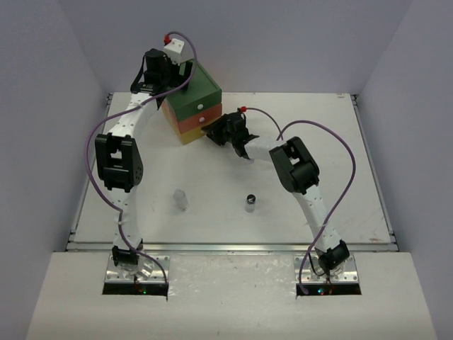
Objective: Organize the makeup
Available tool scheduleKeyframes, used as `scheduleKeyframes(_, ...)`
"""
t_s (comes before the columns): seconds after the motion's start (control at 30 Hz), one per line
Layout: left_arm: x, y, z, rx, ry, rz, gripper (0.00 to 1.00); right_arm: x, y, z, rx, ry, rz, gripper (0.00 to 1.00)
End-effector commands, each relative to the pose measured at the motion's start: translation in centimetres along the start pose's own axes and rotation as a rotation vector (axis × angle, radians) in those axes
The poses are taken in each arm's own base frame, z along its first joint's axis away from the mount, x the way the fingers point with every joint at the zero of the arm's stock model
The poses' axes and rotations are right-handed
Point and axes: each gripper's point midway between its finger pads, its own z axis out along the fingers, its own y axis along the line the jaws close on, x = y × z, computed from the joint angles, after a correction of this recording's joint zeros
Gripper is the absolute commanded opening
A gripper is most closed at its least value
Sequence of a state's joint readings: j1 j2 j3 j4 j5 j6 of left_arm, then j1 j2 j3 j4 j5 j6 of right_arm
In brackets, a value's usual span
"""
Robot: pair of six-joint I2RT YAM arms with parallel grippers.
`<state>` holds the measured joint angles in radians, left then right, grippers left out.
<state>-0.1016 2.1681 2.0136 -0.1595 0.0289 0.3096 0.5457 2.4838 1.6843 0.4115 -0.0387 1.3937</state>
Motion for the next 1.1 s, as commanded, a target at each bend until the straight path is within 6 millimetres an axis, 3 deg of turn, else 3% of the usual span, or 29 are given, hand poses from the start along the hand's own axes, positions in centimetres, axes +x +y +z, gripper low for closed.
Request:
scheduleKeyframes(0.0,11.5,-2.3,0.7,0.068,0.317,0.031,1.0,-0.9,2.8,0.7,-0.08,-0.04,0.021,0.4)
scheduleKeyframes(0.17,11.6,-2.3,0.6,0.067,0.321,0.037,1.0,-1.1,2.7,1.0,-0.088,-0.058,0.029,0.34)
scheduleKeyframes(0.53,12.0,-2.3,0.6,0.066,0.329,0.043,1.0,-0.9,1.7,1.6,-0.085,-0.057,0.058,0.33)
scheduleKeyframes(1.07,11.8,-2.2,0.6,0.065,0.325,0.052,1.0,-0.7,0.2,1.5,-0.055,-0.067,0.059,0.11)
